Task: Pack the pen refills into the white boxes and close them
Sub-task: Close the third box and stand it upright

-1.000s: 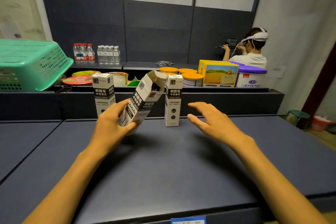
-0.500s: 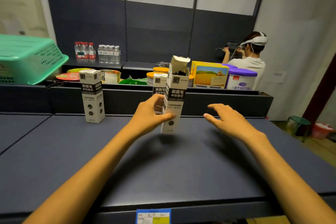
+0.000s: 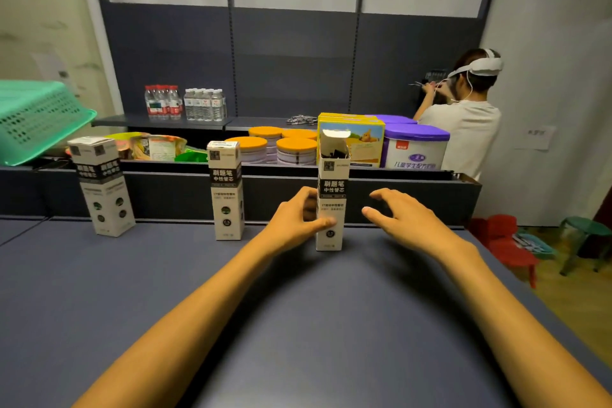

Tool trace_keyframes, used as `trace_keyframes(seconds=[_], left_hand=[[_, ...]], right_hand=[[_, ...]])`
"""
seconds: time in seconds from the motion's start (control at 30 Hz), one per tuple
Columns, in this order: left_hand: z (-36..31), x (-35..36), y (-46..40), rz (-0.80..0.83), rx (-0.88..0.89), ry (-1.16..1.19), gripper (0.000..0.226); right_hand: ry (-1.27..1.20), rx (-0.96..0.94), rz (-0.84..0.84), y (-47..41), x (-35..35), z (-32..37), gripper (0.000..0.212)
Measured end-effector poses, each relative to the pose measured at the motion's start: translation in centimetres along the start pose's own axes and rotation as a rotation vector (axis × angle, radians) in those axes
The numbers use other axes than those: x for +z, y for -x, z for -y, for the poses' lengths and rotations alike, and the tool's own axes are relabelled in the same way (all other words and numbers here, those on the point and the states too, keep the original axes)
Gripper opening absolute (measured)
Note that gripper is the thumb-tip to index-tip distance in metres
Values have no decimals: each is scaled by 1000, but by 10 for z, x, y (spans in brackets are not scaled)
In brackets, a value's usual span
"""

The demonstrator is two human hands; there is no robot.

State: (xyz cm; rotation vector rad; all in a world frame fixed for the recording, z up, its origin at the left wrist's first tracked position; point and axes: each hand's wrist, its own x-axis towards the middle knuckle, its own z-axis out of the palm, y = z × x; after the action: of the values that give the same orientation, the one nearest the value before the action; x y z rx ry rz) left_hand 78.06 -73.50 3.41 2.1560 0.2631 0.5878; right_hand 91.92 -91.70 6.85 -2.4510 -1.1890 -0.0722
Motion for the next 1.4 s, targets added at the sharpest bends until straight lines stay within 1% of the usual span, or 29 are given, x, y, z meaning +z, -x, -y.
trace_keyframes(seconds=[0.1,0.17,0.23,0.27,0.37,0.43,0.5,0.53,0.67,0.9,0.93,1.0,1.07,1.2,1.4], left_hand=[[-1,3,-10,49,-28,3,55],[-2,-1,-12,80,-49,6,61],[-2,-9,-15,91,-83,71,73],[-5,-14,-17,77,-101,125,74],[-26,-26,-25,6,-147,326,58],[-42,-27,-31,-14,-163,406,47],[-54,-22,-36,-17,-177,440,37],[-57,-19,-39,-18,-187,449,35],[-57,-14,-44,-48,-229,512,42],[-58,-17,-53,-67,-261,585,47],[-59,-17,-55,-69,-261,585,46],[-61,-15,-57,-69,-246,589,33],[-64,-12,-58,-76,-230,602,22],[-62,-5,-57,-79,-161,617,34],[-54,-4,-54,-27,-86,623,41]], right_hand=[[-121,-6,-3,-10,-1,-6,52],[-290,-9,-36,-18,-2,-3,46],[-475,-2,-87,-26,-6,6,35],[-580,1,-107,-30,-8,12,29],[-854,13,-114,-40,-14,34,28],[-924,12,-106,-42,-14,48,26],[-965,14,-101,-44,-12,58,22],[-986,21,-101,-44,-10,62,21],[-1030,53,-137,-47,-5,65,20],[-975,1,-276,-57,1,63,19],[-965,-8,-297,-58,2,62,18],[-945,-26,-333,-60,5,58,14],[-941,-42,-362,-61,6,56,15],[-927,-65,-414,-60,7,55,9],[-929,26,-435,-66,4,58,11]])
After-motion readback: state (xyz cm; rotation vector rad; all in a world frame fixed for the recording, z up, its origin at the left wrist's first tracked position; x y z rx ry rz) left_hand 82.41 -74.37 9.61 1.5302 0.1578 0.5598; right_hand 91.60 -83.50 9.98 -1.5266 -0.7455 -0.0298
